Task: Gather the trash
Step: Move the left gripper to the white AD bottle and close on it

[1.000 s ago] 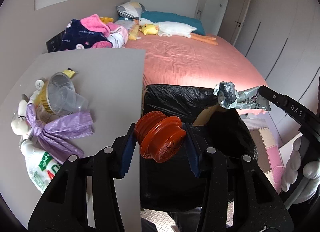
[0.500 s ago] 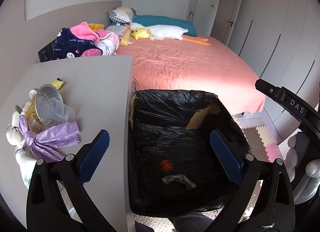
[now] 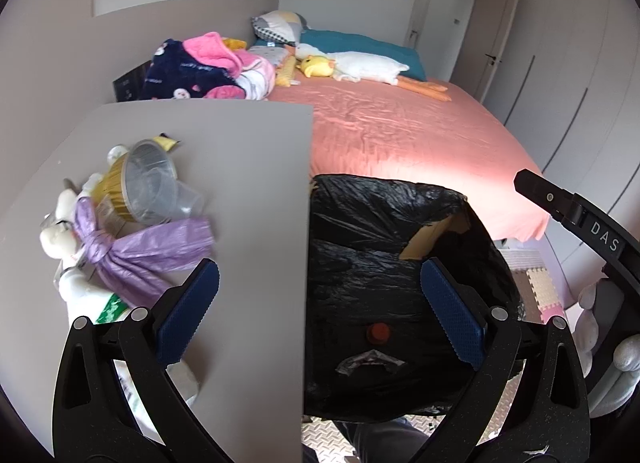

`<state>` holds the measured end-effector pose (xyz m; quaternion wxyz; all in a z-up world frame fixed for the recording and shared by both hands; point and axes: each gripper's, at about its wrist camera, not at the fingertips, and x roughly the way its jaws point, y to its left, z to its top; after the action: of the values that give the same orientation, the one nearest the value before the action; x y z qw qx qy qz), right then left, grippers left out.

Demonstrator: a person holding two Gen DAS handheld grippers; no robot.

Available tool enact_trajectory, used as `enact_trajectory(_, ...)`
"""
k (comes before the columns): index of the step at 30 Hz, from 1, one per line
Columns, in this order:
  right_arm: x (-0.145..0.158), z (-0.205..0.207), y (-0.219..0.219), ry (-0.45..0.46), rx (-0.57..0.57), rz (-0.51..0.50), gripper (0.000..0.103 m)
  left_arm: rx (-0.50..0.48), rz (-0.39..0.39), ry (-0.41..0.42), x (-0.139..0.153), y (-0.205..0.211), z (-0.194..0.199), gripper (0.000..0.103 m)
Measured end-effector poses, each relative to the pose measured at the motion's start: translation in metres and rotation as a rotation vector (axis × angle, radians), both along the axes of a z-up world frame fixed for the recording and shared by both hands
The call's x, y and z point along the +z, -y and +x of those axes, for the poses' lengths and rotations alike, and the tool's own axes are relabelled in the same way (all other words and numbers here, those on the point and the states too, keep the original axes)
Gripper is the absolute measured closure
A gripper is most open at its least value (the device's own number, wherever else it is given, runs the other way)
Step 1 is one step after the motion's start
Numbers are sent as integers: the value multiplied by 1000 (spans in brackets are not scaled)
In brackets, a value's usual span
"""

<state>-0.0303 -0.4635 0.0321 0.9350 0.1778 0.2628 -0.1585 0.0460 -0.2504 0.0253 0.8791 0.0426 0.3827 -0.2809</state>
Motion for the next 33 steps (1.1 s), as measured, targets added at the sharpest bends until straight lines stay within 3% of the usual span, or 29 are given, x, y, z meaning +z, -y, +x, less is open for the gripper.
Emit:
enact_trajectory(19,-3,48,-82,-1,245,0,30,304,66,-44,-19,-93,18,6)
enact_trajectory(33,-9,59,-108,-8,316,7,29,446,149,-141,-55,-121,36,6)
